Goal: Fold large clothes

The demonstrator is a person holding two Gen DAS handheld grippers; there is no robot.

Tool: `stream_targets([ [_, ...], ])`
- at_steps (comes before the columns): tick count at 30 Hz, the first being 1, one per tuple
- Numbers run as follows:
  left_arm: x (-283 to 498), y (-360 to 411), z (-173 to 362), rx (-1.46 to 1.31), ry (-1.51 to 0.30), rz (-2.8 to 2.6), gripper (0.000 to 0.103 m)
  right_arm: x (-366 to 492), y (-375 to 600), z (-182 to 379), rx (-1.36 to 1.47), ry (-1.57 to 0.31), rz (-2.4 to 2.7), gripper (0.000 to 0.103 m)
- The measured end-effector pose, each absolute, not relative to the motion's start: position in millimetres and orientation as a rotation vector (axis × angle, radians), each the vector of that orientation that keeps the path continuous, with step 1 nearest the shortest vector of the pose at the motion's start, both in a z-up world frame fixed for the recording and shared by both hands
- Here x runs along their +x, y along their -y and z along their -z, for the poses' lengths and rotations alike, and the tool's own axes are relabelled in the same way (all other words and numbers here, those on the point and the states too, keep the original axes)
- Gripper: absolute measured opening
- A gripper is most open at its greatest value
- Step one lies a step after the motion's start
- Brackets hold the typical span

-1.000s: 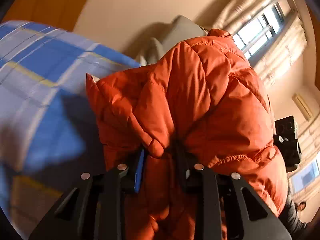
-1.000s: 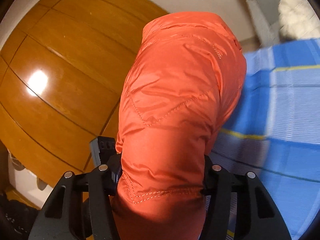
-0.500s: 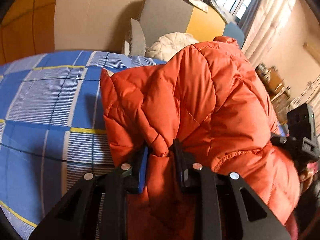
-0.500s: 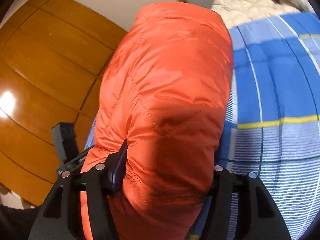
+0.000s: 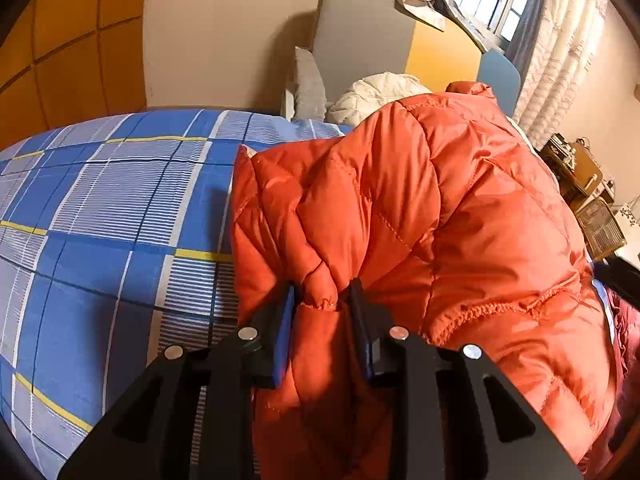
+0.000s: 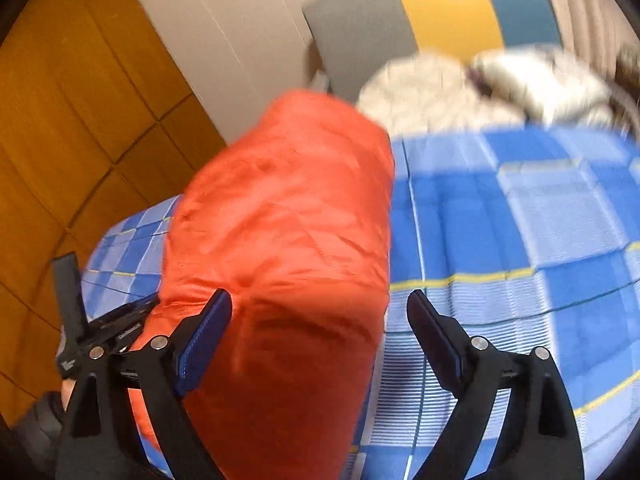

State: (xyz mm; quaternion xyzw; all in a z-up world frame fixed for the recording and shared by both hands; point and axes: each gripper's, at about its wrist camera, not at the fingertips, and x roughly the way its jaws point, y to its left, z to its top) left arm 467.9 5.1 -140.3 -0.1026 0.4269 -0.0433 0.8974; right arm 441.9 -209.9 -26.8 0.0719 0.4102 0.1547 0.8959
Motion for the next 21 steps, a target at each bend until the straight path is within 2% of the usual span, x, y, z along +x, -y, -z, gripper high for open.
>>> stream_targets([
  [2,462.5,-3.2,141.8,-0.207,-0.881,0.073,0.028,437.5,186.9,20.7,0.053,-0.836,-0.283,0.085],
  [5,460.3,-2.8,143.5,-0.208,-0.880,0.062,0.031,440.3,162.7,37.0,-0.021,-0.882,-0.277,0.071],
  [13,458.8,-5.0,142.3,-0.184,-0.864,0.038,0.038,447.8,158.8,79.9,-0.074,-0.949,-0.187,0.071],
  [16,452.4,-6.4,136.9,-0.190,-0.848,0.025,0.039,440.9,158.2,75.6,-0.070,-0.944,-0.172,0.071],
  [21,434.8,-5.6,123.1,-0.173,-0.803,0.032,0.048,436.7,163.6,67.1,-0.039,-0.931,-0.149,0.071],
])
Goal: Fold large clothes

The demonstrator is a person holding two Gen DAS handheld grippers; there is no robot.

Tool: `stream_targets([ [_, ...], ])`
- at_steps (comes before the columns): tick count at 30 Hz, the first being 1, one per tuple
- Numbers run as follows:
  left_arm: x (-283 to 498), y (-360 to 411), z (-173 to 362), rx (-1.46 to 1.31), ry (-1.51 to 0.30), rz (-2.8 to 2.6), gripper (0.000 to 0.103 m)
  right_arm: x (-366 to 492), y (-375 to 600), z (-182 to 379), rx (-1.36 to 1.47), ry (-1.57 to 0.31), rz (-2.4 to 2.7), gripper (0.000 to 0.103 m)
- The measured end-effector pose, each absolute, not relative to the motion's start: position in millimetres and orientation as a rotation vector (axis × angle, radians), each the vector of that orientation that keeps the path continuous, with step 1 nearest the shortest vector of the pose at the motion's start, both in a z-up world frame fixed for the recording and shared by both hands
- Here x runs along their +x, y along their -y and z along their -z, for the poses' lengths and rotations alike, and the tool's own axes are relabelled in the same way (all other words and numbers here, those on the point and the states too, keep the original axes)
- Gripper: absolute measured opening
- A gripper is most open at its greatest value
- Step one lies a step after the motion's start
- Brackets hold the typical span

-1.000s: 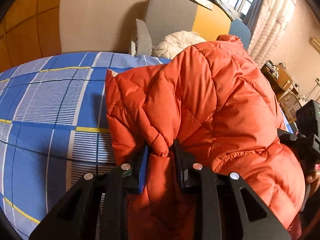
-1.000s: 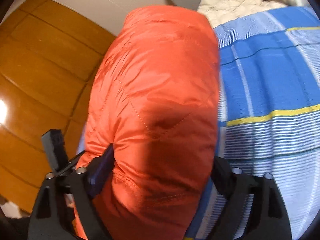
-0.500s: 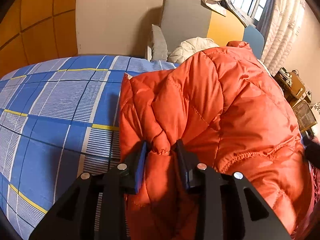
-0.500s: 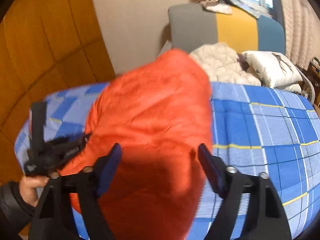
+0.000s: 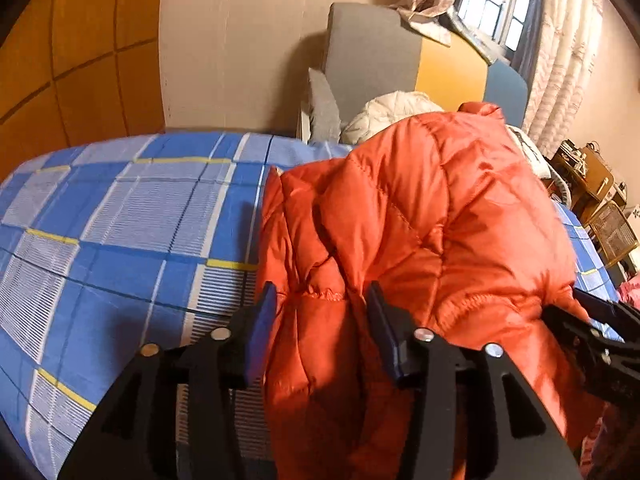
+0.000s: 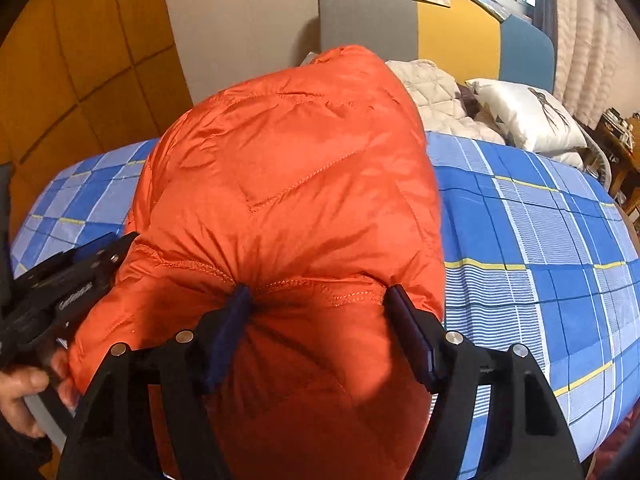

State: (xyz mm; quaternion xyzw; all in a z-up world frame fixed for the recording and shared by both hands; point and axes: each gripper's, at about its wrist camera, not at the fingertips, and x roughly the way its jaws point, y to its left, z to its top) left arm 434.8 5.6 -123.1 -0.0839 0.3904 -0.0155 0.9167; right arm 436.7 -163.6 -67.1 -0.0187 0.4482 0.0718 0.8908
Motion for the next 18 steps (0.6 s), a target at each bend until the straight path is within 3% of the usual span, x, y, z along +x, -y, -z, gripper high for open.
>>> stream_targets([
  [5,412.2,-6.9,102.0,-0.175,-0.746,0.034,0.053,430.0,164.1,59.5,-0.023,-0.906,-0.103,0.073],
  [7,403.8,-6.6,94.6,-0.166,-0.725,0.019,0.055,426.7,163.3,56.5,-0.020,-0.895,-0.086,0.080],
  [13,378.3,-5.4,76.6,-0.159,-0.682,0.020,0.060,417.8,158.8,49.1,-0.007,-0.874,-0.068,0.081],
  [18,355.8,-4.3,63.9,-0.148,-0.647,0.010,0.065,410.6,154.8,43.9,-0.004,-0.861,-0.059,0.087],
])
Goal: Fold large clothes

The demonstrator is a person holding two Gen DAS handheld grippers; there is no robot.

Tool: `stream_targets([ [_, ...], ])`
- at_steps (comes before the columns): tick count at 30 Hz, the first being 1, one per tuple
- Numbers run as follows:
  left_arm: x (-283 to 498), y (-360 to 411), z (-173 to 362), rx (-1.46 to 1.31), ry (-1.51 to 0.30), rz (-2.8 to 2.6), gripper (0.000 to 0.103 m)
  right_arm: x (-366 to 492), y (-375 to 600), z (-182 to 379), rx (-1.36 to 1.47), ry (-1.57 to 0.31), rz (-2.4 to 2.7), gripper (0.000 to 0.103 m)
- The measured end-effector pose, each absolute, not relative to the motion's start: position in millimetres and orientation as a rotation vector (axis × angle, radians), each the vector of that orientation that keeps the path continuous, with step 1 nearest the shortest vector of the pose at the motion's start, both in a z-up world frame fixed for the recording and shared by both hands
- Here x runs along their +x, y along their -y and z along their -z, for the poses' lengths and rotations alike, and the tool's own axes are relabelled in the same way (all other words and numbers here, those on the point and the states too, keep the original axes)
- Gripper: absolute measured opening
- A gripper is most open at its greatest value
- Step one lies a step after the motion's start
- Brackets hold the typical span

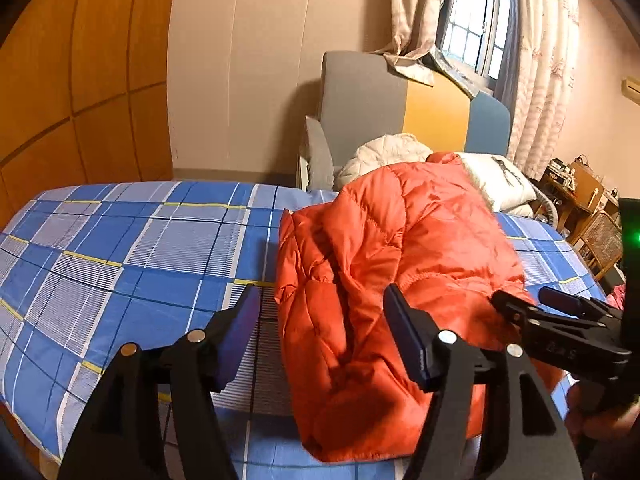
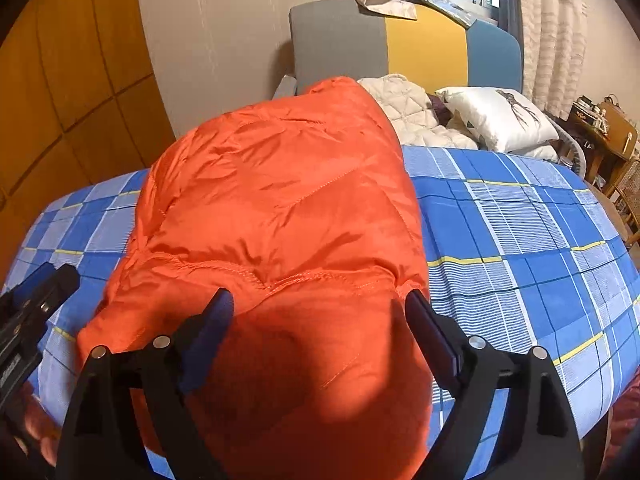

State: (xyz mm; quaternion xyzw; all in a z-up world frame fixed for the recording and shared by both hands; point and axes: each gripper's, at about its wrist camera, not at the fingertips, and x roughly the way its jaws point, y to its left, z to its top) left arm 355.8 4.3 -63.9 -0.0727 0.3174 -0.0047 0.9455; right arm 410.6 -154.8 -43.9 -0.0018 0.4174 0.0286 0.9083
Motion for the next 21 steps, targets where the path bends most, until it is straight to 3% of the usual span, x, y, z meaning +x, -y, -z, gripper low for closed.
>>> stream_targets([
  [7,327.8,-4.4,47.9,-0.139,-0.605,-0.005,0.071,399.2,151.1,42.4,0.006,-0.854,-0.030,0.090],
  [10,315.8,-4.6,43.3,-0.138,-0.595,-0.015,0.076,392.8,150.4,41.3,0.012,-0.844,-0.014,0.091],
  [12,307.6,-7.0,42.4,-0.138,-0.588,-0.024,0.085,385.7,148.0,38.4,0.007,-0.831,-0.008,0.091],
  [21,269.6,-15.1,42.5,-0.143,-0.577,-0.059,0.096,336.1,141.0,21.1,-0.006,-0.758,0.039,0.095],
])
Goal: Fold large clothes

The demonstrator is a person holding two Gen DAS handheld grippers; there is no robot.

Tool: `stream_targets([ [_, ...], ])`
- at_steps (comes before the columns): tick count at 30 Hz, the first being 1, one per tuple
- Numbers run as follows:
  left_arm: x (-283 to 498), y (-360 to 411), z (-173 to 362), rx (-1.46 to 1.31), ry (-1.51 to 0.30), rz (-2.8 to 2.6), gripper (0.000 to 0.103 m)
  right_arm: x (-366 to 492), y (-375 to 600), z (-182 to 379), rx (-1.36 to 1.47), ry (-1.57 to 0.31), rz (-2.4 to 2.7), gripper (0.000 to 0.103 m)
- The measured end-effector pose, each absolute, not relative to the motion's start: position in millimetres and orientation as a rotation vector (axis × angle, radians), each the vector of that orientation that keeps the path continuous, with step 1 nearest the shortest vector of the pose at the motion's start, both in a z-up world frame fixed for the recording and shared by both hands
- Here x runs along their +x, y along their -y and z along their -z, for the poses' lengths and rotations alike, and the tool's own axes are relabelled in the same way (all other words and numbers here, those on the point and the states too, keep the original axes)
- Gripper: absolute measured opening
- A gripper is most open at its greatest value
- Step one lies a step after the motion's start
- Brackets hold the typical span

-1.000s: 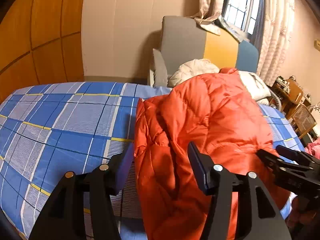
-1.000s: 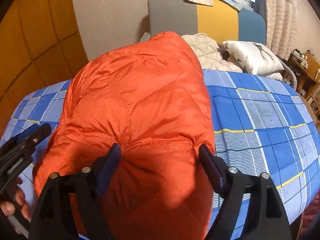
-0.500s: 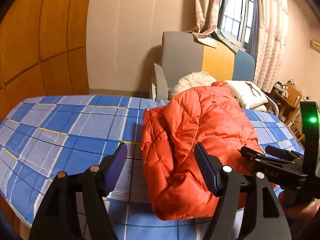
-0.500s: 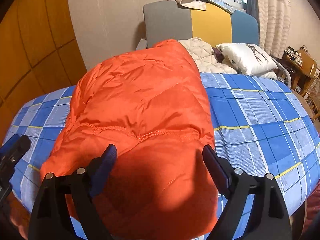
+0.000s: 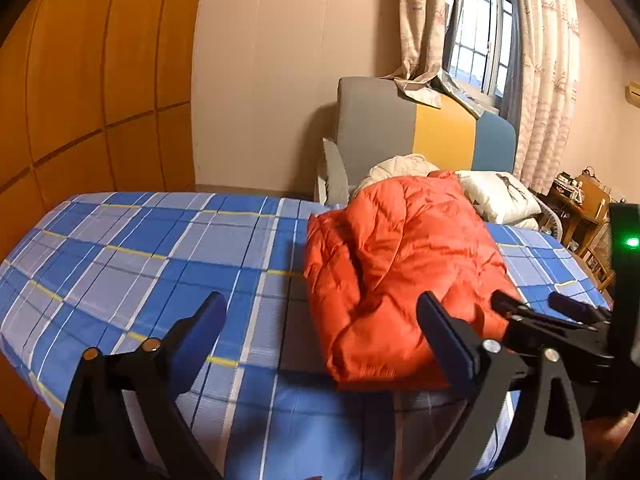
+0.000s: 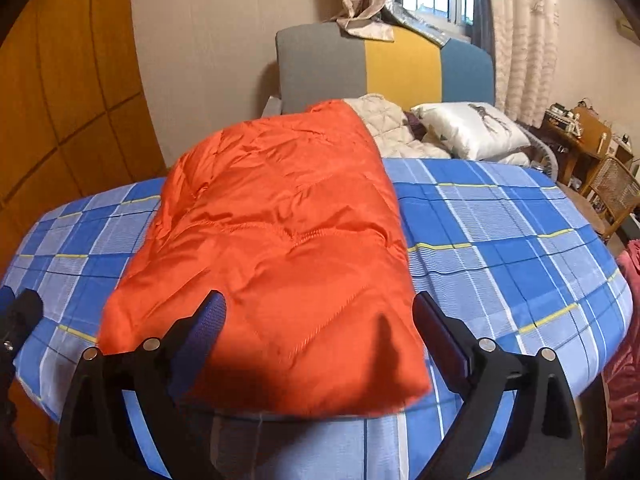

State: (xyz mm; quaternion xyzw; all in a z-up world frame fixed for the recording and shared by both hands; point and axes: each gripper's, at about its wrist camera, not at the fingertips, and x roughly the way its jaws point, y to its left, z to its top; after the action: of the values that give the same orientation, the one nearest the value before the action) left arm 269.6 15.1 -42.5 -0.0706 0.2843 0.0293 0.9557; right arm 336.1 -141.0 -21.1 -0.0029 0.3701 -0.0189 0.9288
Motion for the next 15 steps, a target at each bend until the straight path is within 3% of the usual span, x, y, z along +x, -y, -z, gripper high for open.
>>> stream_targets([
  [15,186.1,-6.6,32.2,-0.090,-0.517,-0.089,0.101,225.0,148.8,-10.7,0.040,-0.651,0.081,0.100],
])
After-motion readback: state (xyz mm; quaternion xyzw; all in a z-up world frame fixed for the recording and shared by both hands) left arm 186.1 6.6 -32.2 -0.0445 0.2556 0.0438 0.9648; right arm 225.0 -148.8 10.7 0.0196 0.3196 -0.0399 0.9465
